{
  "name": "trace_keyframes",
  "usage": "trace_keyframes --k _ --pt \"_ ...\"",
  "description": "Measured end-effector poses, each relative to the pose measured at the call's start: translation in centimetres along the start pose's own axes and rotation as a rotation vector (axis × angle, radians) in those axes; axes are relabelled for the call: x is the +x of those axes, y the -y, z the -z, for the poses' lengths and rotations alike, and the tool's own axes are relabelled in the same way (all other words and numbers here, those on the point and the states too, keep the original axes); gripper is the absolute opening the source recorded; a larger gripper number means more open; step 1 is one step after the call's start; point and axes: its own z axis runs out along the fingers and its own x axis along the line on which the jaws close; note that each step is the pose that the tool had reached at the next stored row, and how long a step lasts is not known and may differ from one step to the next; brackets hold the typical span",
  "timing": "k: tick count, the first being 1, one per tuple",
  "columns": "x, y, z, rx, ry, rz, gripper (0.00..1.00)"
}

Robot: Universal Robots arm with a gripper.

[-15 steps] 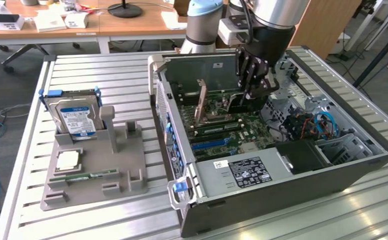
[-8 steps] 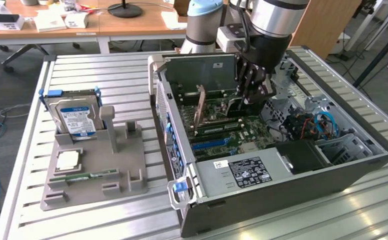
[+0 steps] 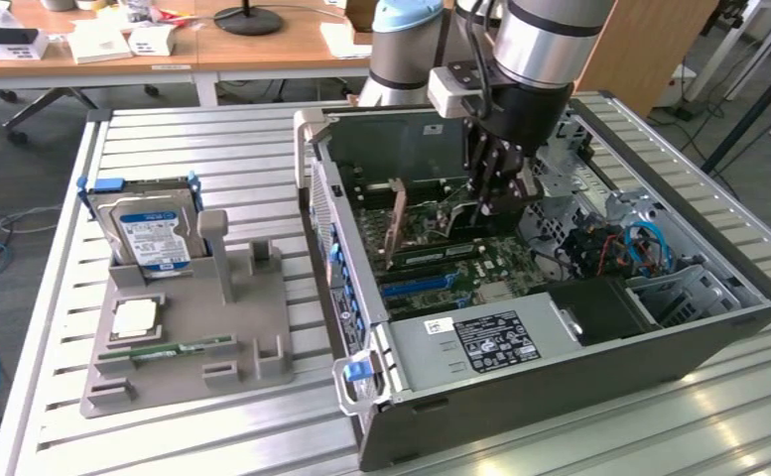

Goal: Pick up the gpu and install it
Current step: 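Insert the gpu into the slot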

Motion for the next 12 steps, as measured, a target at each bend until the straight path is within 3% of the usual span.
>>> trace_keyframes --k 12 --pt "0.01 0.0 -0.51 0.0 0.0001 0.0 0.26"
